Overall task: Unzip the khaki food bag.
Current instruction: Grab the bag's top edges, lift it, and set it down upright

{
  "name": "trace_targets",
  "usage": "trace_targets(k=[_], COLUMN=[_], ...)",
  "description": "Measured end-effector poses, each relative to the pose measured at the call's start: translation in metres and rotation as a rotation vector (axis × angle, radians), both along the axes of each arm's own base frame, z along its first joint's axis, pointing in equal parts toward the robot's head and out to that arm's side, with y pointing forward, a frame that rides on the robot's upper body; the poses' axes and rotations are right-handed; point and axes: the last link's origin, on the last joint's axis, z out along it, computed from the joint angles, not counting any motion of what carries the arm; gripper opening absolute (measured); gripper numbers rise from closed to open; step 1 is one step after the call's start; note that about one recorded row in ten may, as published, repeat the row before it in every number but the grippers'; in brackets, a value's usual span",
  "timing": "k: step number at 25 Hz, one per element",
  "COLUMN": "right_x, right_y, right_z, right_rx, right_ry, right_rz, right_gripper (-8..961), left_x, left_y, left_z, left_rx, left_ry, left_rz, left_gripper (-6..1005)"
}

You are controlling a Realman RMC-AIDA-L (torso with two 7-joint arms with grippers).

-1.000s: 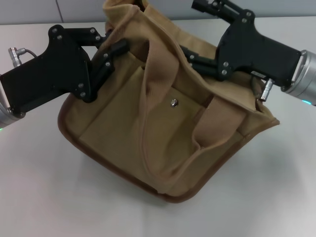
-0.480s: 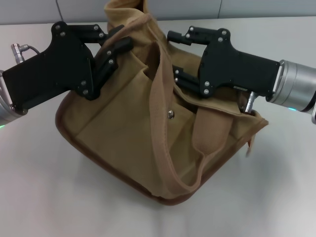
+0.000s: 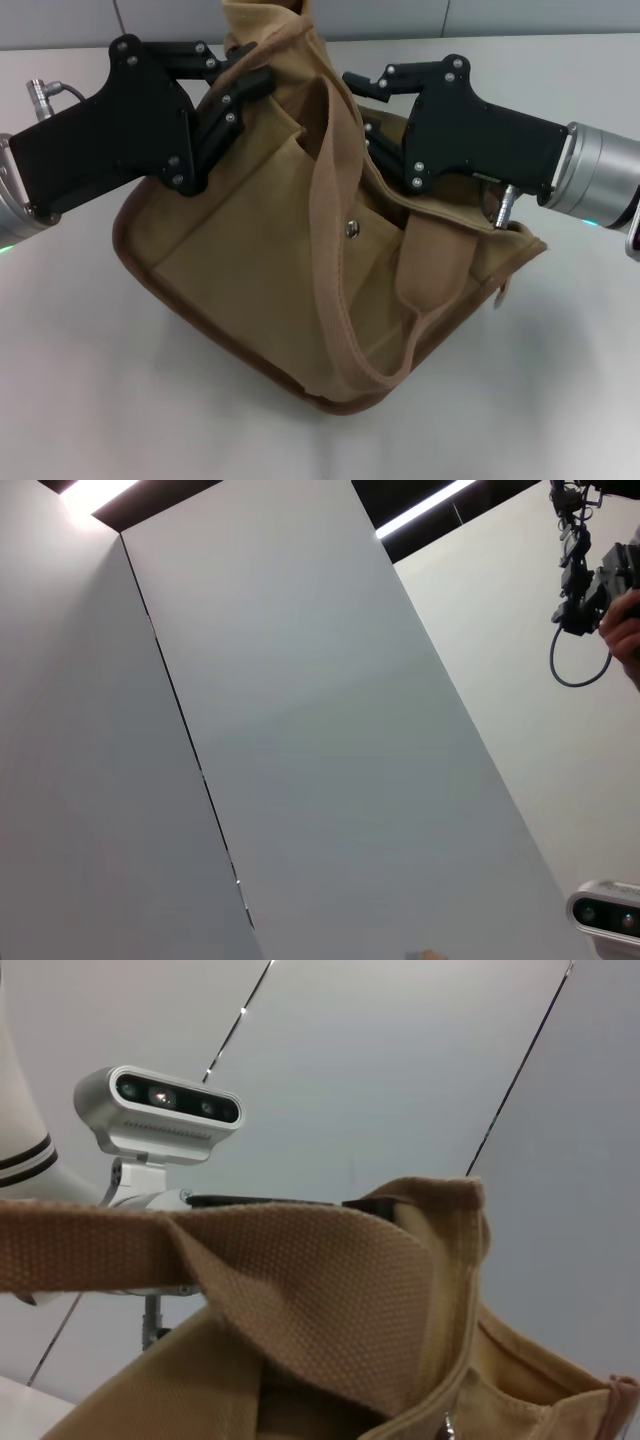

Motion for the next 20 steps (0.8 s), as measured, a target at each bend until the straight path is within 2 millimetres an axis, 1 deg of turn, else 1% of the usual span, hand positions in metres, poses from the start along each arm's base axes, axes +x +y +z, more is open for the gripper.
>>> trace_targets(k=[1,5,9,12,16,20], right_x=[0.0,-0.002,-0.003,-0.003,0.002,0.014], right_y=[0.0,-0.002,-0.001,-0.002,-0.005,-0.013], right_z=[-0.001,-0.009,-0.012,-0.011,-0.005,0.004], right_rx=[0.003,0.021,0.016,0.019,0.044,0.06], right_ry=[-0.002,-0.014,-0.015,-0.008,0.037,0.068], right_rz=[0.003,0.021,0.017,0.014,-0.009,-0.029], right_gripper=[318,138,27,21,13,5], left_x=[0.0,0.001,0.002,0.002,0.001,-0.001], left_y=[0.0,0.001,0.002,0.002,0.002,0.002], left_z=[0.0,-0.001,-0.001,-0.001,-0.001,-0.001], left_rx=[0.0,-0.001,-0.001,0.0,0.001,0.003], left_ry=[0.0,0.0,0.001,0.001,-0.001,-0.009], left_rz=[-0.001,0.0,-0.002,-0.001,0.004,0.019], left_gripper=[85,86,86,86,86,85])
